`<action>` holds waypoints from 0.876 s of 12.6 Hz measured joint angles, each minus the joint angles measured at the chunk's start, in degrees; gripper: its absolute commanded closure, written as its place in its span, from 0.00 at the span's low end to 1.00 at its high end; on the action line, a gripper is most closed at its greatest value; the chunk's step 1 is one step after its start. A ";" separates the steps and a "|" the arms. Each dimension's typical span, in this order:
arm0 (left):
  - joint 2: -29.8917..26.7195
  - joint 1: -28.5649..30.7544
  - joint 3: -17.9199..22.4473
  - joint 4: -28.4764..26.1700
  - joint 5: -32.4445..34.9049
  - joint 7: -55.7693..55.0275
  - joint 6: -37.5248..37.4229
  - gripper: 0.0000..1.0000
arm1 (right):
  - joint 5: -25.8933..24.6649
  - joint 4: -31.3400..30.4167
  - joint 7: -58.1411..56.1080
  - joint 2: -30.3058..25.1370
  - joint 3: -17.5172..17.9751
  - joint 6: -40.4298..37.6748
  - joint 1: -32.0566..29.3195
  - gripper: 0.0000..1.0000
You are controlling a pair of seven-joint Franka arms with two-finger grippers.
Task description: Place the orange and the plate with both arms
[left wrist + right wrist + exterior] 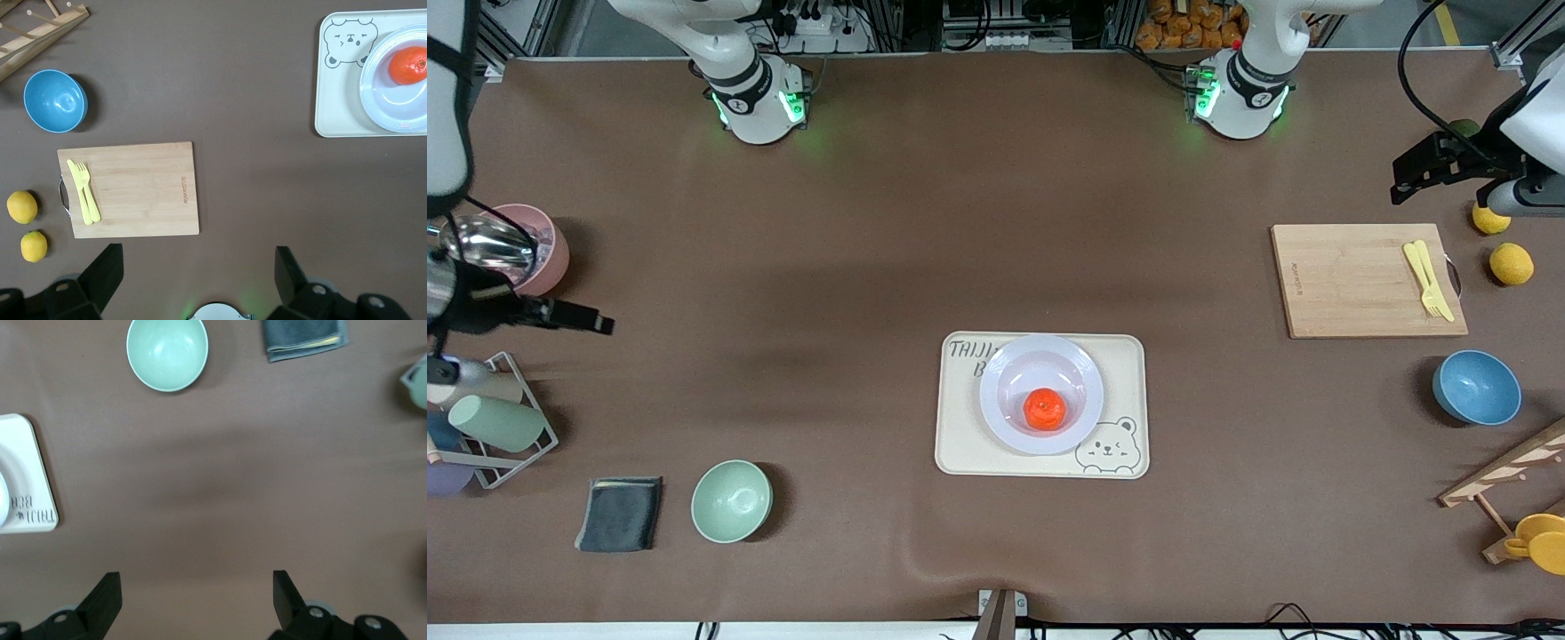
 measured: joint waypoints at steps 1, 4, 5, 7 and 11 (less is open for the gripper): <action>0.00 0.00 0.00 0.00 0.00 0.00 0.00 0.00 | -1.16 0.03 -0.14 -1.85 0.52 -1.47 -0.40 0.00; 0.00 0.01 0.01 0.01 0.00 0.00 0.00 0.00 | -5.41 0.04 -0.16 -6.67 1.66 -3.63 -0.56 0.00; 0.00 0.01 0.00 0.02 0.00 0.00 0.00 0.00 | -5.88 0.03 -0.16 -7.92 1.97 -3.80 -0.56 0.00; 0.00 0.01 0.01 0.02 0.00 0.00 0.00 0.00 | -6.83 -0.02 -0.19 -9.57 2.71 -3.96 -0.57 0.00; 0.00 0.01 0.01 0.02 0.00 0.00 0.00 0.00 | -7.58 -0.10 -0.19 -10.14 3.56 -4.84 -0.57 0.00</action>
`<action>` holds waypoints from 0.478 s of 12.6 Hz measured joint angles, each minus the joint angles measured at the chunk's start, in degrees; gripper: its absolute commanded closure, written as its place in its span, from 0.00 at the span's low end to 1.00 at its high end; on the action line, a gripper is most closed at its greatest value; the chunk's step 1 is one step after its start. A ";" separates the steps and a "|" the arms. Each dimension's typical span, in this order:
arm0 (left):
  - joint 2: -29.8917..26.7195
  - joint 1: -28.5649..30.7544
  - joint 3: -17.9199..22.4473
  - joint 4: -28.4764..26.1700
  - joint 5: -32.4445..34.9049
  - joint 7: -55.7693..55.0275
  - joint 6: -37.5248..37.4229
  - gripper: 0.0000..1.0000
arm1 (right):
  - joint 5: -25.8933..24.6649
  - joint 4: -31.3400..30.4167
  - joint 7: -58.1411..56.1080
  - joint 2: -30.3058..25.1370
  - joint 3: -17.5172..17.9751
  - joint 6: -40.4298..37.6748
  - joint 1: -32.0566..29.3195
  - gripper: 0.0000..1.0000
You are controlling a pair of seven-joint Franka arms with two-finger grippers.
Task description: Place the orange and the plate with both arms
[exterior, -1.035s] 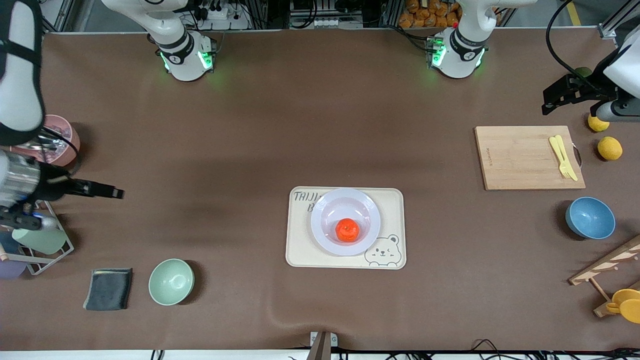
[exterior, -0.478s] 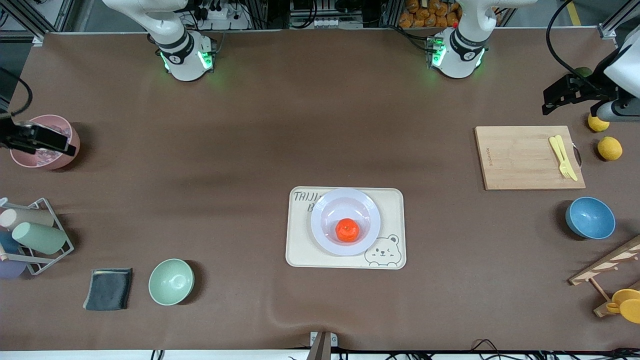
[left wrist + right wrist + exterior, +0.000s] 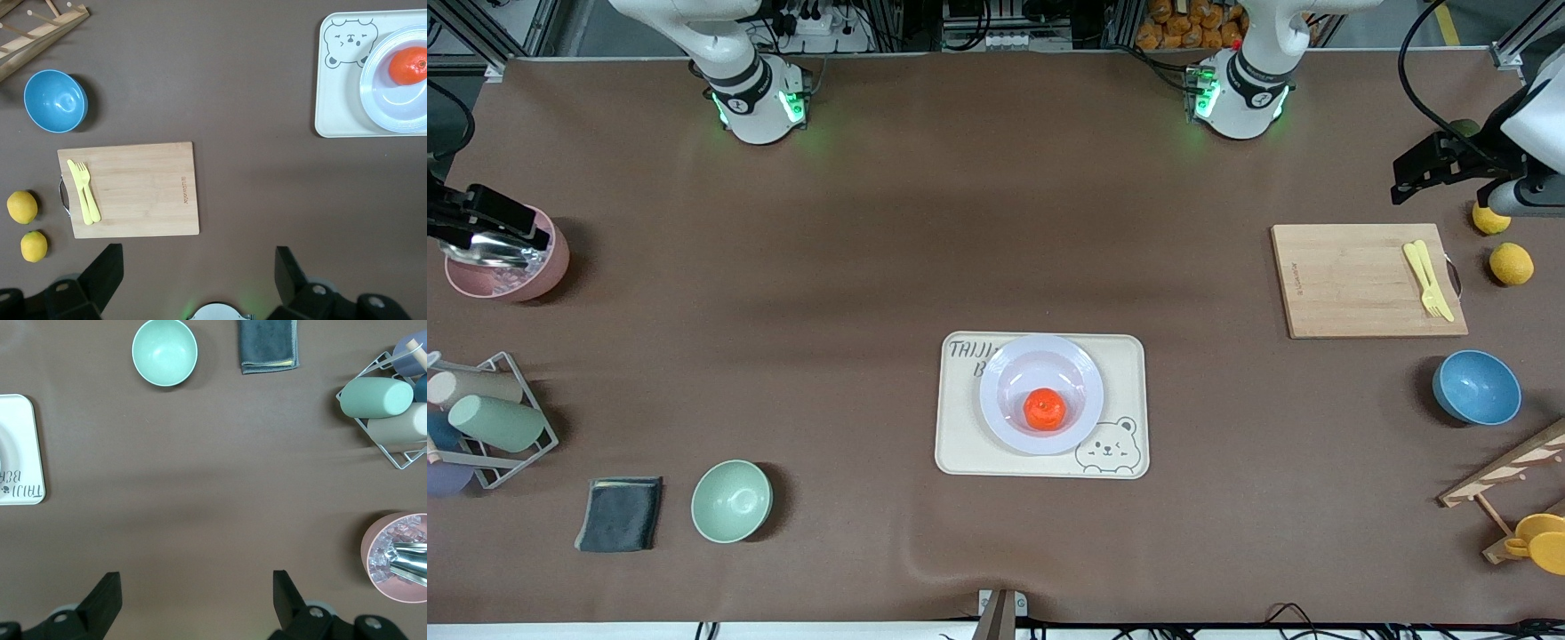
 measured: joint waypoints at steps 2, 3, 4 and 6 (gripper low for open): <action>0.00 0.00 0.00 0.00 0.00 0.00 0.00 0.00 | -0.01 -0.04 0.00 -0.01 0.16 0.01 0.00 0.00; 0.00 0.00 0.01 0.00 0.00 0.00 0.00 0.00 | -0.01 -0.04 0.00 -0.01 0.28 0.01 0.00 0.00; 0.01 0.01 0.03 0.00 0.00 0.00 0.00 0.00 | -0.01 -0.04 0.00 -0.01 0.36 0.01 0.00 0.00; 0.05 0.04 0.05 0.00 0.00 0.00 0.00 0.00 | -0.01 -0.04 0.00 -0.01 0.41 0.04 0.00 0.00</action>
